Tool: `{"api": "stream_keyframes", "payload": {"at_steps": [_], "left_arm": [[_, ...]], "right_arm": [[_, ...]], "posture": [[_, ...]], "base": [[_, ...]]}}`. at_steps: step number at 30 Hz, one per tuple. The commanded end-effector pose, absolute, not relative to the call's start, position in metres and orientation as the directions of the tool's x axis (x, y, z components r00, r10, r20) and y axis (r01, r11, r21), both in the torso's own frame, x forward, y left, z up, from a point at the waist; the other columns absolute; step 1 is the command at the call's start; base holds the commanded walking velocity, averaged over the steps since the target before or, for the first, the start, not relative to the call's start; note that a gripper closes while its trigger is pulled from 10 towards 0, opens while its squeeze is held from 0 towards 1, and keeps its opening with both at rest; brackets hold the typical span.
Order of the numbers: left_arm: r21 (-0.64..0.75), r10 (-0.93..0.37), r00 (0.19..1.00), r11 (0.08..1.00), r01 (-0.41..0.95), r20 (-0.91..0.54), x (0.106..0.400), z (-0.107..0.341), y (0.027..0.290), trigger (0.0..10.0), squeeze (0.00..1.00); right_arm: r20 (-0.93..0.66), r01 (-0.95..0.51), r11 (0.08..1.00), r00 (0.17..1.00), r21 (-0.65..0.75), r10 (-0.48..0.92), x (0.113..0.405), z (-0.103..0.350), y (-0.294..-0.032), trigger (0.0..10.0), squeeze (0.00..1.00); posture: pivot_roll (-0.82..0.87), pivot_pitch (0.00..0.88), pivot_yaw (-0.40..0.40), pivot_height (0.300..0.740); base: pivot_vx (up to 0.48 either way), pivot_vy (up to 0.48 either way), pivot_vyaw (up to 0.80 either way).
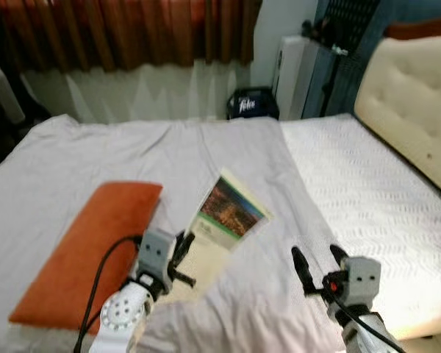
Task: Clean up the room
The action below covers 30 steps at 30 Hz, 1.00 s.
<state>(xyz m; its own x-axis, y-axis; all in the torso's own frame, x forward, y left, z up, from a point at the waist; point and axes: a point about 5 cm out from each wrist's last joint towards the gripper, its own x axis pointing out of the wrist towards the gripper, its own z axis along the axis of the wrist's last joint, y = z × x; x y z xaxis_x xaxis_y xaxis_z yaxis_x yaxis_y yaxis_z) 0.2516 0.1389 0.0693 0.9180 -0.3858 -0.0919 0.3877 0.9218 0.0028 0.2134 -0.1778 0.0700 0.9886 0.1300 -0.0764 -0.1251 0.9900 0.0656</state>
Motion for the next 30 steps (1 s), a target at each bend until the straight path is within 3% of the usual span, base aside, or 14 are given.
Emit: {"api": "stream_keyframes", "payload": {"at_steps": [1, 6, 30], "left_arm": [[-0.003, -0.375, 0.926, 0.927, 0.375, -0.056, 0.260, 0.077, 0.137, 10.0, 0.00], [-0.048, -0.268, 0.960, 0.963, 0.265, -0.080, 0.277, 0.074, 0.160, 10.0, 0.00], [-0.016, -0.260, 0.963, 0.966, 0.260, -0.076, 0.290, 0.073, 0.168, 10.0, 0.00]], "right_arm": [[-0.077, -0.119, 0.991, 0.989, 0.053, 0.123, 0.213, 0.071, -0.183, 10.0, 0.00], [-0.082, -0.135, 0.990, 0.987, 0.051, 0.139, 0.213, 0.070, -0.181, 10.0, 0.00], [-0.090, -0.151, 0.987, 0.984, 0.046, 0.155, 0.214, 0.067, -0.179, 10.0, 0.00]], "posture": [[-0.09, 0.000, 0.017, 0.740], [-0.09, 0.000, 0.012, 0.740], [-0.09, 0.000, 0.015, 0.740]], "base": [[0.000, -0.480, 0.00], [0.000, -0.464, 0.00], [0.000, -0.439, 0.00]]}}
